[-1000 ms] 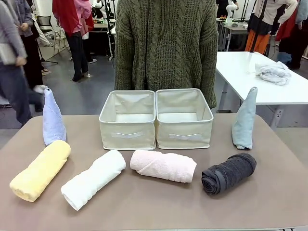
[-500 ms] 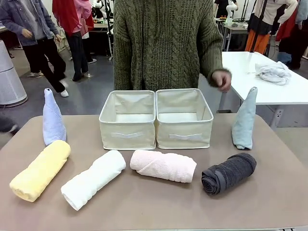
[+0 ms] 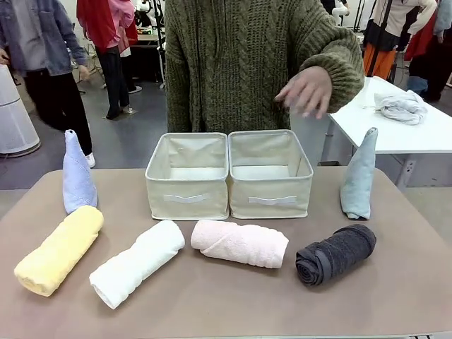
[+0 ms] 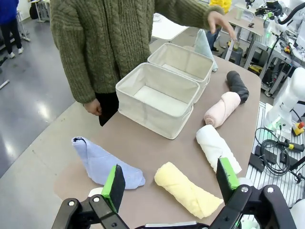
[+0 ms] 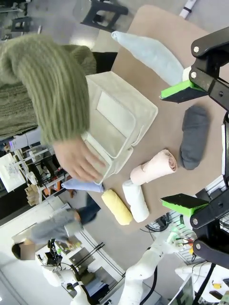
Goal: Sort the towels based on their folding style.
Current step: Pick up one triangle-folded towel and place it in the left Fabric basket.
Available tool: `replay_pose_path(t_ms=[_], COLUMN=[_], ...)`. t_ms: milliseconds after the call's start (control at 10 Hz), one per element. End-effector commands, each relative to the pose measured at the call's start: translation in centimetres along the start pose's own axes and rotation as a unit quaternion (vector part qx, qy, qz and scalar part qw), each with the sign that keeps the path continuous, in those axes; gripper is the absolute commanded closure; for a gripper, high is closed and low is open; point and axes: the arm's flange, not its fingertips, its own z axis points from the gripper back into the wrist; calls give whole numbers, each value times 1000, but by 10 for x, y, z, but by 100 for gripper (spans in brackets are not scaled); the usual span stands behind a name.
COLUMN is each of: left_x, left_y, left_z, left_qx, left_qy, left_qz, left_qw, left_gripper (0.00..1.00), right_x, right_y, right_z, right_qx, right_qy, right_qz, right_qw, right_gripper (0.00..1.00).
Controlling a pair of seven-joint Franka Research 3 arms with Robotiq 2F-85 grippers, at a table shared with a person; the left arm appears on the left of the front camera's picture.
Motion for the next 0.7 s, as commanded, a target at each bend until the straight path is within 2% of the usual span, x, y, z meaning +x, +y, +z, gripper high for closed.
replay_pose_path(t_ms=[0,600], left_x=[2,2], left_y=[0,0], left_z=[2,2], left_qx=[-1,-1], left_qy=[-3,-3], left_qz=[-4,-4], left_qw=[1000,1000], left_gripper=[0,0], right_x=[1,1], right_y=[-2,-2], right_z=[-1,-1], right_qx=[7,7], right_qy=[-9,-9], right_qz=[9,9], right_qw=[1000,1000], right_gripper=[0,0])
